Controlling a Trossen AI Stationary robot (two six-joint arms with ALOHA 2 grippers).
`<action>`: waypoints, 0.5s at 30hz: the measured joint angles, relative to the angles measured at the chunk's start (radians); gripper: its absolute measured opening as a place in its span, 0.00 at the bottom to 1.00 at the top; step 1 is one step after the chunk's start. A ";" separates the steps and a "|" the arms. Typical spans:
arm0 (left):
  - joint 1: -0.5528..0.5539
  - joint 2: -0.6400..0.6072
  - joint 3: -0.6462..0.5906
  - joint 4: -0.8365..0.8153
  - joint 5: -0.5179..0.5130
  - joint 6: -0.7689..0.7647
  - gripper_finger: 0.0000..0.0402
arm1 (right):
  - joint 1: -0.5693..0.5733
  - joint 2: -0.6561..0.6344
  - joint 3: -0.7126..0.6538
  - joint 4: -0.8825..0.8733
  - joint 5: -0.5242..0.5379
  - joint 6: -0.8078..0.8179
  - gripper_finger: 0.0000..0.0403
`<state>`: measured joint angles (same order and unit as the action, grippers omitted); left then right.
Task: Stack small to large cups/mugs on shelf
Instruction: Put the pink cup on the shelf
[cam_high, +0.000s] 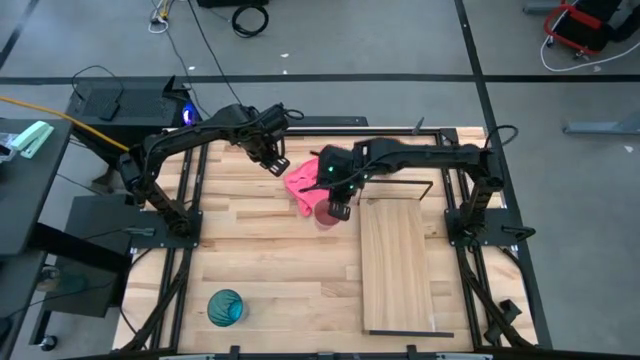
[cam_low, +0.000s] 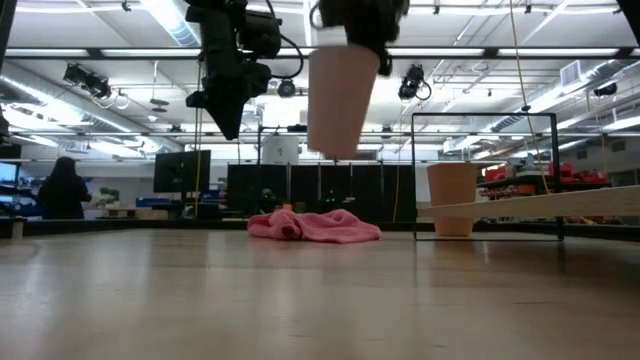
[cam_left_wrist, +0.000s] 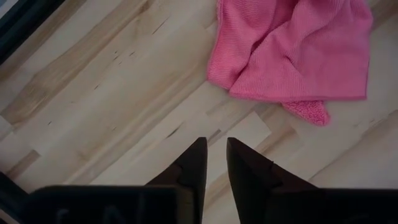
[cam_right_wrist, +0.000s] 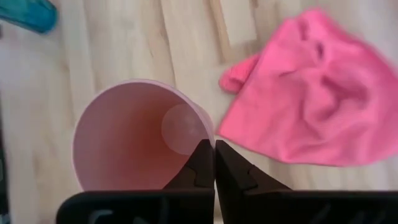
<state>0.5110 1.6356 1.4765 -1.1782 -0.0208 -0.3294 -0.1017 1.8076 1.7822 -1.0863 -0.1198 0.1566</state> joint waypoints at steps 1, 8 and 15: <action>-0.001 0.000 0.000 0.000 0.000 0.000 0.17 | 0.000 0.000 0.046 -0.041 0.011 -0.003 0.01; -0.005 0.000 0.000 0.002 0.000 0.000 0.15 | 0.000 -0.002 0.322 -0.426 0.109 -0.018 0.00; -0.005 0.000 0.000 0.003 0.000 0.001 0.15 | 0.062 -0.074 0.350 -0.484 0.112 0.062 0.00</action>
<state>0.5060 1.6360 1.4765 -1.1752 -0.0204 -0.3286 -0.0397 1.7340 2.1326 -1.5700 -0.0076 0.2185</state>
